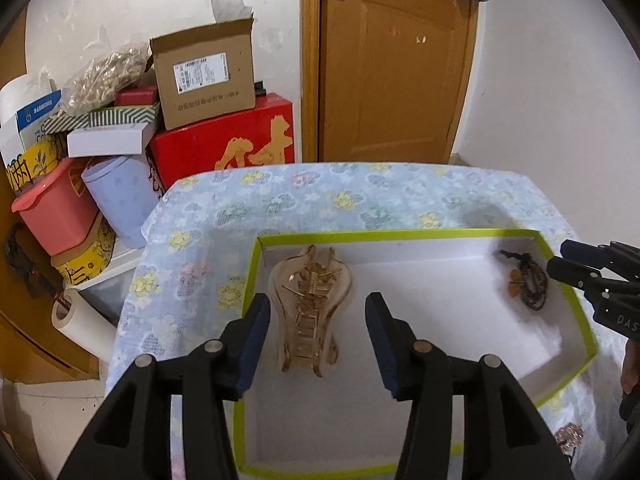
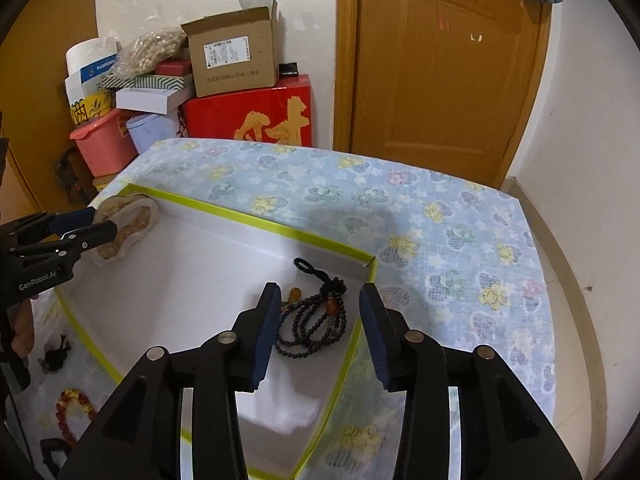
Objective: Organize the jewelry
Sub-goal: 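Carry both held items into the lime-green tray and open both tools, then grasp the pink-ball black hair tie with the left tool while the right tool grasps the pink rhinestone clip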
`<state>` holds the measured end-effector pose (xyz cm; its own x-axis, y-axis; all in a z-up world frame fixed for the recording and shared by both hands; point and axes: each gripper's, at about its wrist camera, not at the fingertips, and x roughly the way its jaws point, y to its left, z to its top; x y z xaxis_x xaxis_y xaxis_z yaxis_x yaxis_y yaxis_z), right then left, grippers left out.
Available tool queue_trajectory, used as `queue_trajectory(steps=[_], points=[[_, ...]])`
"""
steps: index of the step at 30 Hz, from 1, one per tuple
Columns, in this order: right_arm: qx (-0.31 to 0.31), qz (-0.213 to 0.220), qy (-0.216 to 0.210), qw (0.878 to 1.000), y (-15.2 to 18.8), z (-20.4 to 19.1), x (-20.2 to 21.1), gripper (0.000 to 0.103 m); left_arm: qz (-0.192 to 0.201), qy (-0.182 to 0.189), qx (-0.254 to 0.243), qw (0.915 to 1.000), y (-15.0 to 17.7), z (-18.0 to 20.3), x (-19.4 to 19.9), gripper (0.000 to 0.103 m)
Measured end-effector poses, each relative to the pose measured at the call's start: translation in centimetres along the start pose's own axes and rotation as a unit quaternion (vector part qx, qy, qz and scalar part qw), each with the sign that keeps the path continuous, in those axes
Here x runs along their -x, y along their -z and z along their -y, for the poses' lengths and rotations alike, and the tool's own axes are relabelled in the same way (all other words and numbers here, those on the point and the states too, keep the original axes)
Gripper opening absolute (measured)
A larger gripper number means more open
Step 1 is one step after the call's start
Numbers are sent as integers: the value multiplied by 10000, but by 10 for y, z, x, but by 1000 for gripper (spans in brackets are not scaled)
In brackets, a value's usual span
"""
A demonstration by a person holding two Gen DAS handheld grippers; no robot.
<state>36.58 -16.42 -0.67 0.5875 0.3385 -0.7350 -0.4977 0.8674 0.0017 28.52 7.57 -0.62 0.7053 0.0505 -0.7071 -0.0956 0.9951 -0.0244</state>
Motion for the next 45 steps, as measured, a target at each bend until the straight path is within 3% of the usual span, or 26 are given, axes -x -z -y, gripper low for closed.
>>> queue_trajectory(steps=[11, 24, 35, 45], points=[[90, 285, 119, 9995, 17, -13, 55, 42, 180, 80, 21, 9998, 17, 2, 49, 52], [-14, 493, -4, 9988, 89, -35, 134, 42, 307, 176, 103, 9993, 80, 1, 129, 52], [-220, 260, -664, 9972, 139, -51, 150, 42, 236, 193, 287, 9991, 127, -5, 157, 52], [-340, -93, -808, 9961, 162, -53, 141, 42, 94, 317, 232, 9992, 144, 4, 153, 52]])
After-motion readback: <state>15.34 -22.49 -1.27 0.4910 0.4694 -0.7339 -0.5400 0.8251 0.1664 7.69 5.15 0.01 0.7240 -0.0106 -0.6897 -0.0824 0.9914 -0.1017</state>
